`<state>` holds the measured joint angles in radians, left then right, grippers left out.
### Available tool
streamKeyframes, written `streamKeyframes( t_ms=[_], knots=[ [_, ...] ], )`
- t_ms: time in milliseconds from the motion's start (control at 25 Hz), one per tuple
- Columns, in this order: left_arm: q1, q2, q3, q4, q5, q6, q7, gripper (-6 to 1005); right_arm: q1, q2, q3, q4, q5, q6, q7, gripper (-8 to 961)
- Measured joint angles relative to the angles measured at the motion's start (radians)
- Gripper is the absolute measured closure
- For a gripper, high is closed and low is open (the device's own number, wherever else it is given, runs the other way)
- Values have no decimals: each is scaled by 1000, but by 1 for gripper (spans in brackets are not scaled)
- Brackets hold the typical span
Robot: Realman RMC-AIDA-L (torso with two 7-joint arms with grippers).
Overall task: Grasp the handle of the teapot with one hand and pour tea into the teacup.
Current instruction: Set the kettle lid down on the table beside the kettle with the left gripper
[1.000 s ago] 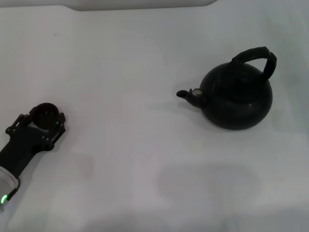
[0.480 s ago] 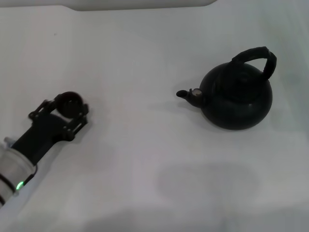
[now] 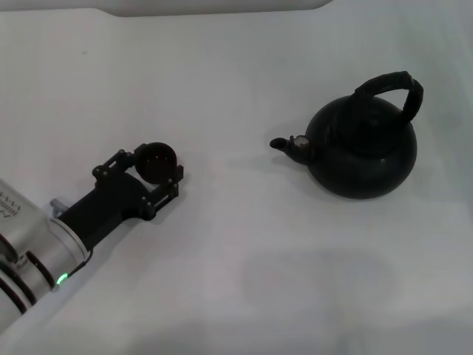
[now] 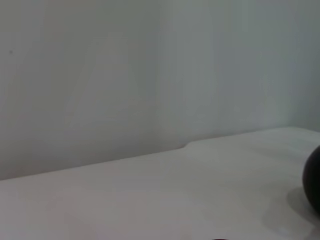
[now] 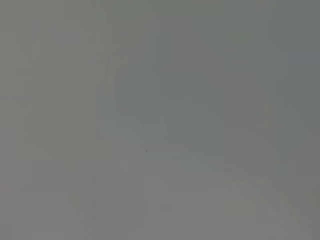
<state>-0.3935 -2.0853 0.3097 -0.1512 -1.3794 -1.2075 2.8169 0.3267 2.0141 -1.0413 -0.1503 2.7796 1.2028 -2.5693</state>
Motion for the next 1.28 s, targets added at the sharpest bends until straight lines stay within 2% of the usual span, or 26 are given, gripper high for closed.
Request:
streamKeyframes(
  t_ms=[360, 960, 1280],
  knots=[
    [-6, -1, 0, -16, 21, 57, -2, 297, 0, 0, -4, -2, -1, 1, 1, 320],
    [-29, -1, 0, -35, 64, 66, -2, 297, 2, 0, -4, -1, -2, 4, 2, 319],
    [-27, 0, -8, -35, 61, 100, -2, 245, 1, 0, -1, -4, -2, 5, 2, 319]
  ],
)
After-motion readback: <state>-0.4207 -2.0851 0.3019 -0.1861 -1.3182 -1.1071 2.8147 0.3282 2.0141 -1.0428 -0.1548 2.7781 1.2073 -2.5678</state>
